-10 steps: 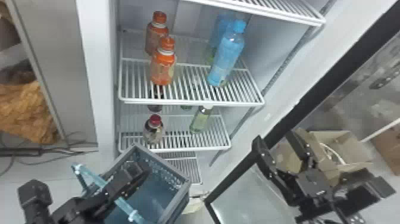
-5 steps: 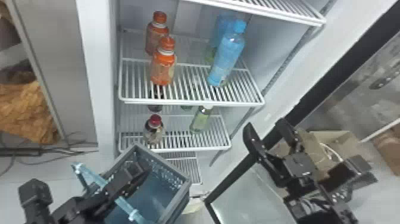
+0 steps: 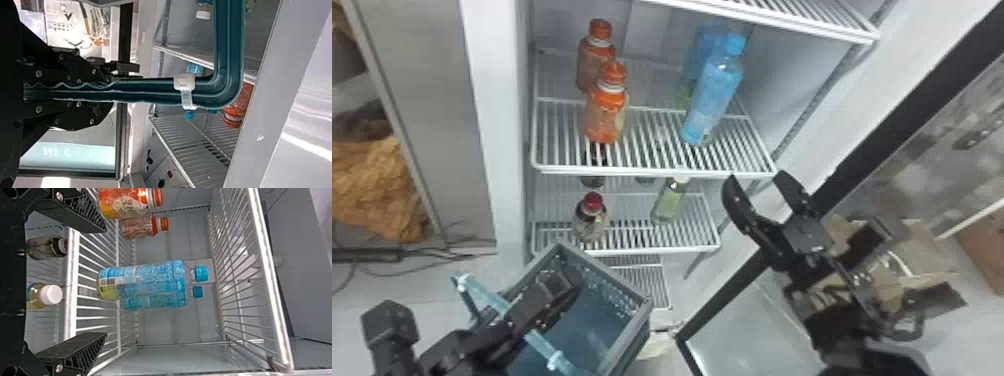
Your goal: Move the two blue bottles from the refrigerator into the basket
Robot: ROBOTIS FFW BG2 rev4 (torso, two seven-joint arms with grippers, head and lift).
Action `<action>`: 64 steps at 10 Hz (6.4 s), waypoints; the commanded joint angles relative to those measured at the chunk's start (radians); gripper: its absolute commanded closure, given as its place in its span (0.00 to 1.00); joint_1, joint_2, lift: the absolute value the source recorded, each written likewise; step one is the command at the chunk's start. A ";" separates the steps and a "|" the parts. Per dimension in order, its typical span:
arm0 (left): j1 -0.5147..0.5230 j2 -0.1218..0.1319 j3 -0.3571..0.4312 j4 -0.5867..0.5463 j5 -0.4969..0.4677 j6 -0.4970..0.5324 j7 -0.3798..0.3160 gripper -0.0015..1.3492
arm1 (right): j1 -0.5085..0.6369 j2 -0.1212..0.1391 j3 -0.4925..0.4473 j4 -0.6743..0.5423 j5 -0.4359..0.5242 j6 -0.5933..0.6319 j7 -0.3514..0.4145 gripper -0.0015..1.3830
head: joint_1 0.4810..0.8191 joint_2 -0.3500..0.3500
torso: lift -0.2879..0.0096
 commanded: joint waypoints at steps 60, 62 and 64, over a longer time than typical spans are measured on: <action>-0.009 0.008 -0.018 0.001 0.034 -0.042 0.005 0.89 | 0.090 -0.092 0.212 -0.213 -0.208 0.589 0.077 0.12 | 0.63 0.25 | 0.97; -0.006 0.008 -0.018 0.001 0.036 -0.042 0.003 0.89 | 0.095 -0.074 0.139 -0.259 -0.178 0.550 0.066 0.12 | 0.63 0.19 | 0.97; -0.004 0.008 -0.018 0.001 0.038 -0.039 0.005 0.89 | 0.083 -0.063 0.095 -0.286 -0.170 0.527 0.056 0.12 | 0.63 0.10 | 0.97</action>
